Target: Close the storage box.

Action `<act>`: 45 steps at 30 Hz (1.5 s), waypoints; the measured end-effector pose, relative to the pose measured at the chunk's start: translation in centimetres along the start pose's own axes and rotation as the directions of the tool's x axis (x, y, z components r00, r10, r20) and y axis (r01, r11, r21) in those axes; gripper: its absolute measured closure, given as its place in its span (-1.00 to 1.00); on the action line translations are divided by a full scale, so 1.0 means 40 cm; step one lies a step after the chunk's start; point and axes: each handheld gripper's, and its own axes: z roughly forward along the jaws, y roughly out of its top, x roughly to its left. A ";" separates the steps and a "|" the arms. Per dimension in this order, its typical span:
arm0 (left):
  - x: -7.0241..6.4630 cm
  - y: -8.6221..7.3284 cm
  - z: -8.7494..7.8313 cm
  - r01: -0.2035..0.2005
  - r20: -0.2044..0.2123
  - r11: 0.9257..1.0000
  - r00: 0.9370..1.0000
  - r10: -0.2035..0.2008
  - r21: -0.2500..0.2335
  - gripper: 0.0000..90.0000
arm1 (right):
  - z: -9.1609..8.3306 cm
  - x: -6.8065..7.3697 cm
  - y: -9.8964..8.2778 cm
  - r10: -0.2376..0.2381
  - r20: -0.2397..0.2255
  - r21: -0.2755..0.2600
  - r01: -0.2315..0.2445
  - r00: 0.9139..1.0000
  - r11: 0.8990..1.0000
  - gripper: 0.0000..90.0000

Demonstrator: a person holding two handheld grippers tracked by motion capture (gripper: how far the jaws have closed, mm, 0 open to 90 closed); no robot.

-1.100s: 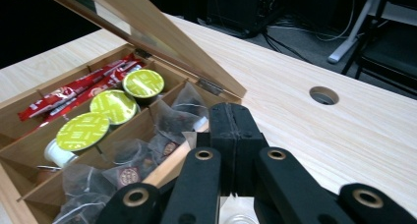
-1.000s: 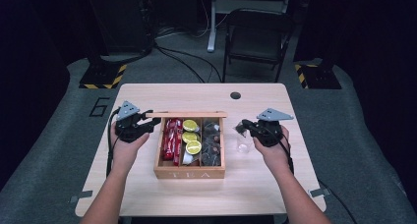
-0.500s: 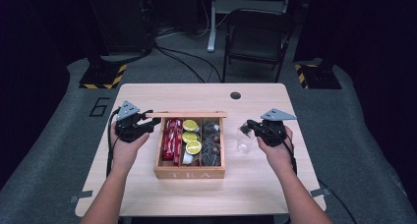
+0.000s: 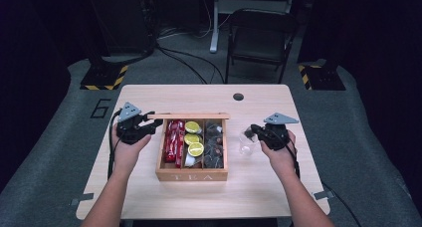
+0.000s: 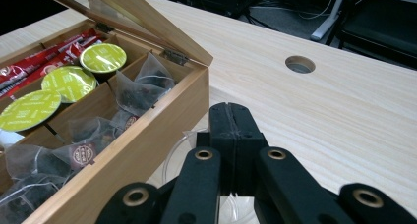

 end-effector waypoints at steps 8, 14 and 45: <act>0.000 0.000 0.000 0.000 0.001 1.000 1.000 0.000 0.002 0.26 | 0.006 0.000 -0.010 -0.001 0.002 0.018 0.001 1.000 1.000 1.00; 0.000 0.000 0.000 0.000 -0.001 1.000 1.000 0.000 -0.001 0.26 | 0.013 0.003 -0.019 0.000 0.002 0.031 0.000 1.000 1.000 1.00; -0.003 0.000 -0.001 -0.005 -0.006 1.000 1.000 0.005 0.004 0.26 | 0.024 0.018 -0.039 0.036 0.018 0.052 -0.037 0.999 0.998 0.25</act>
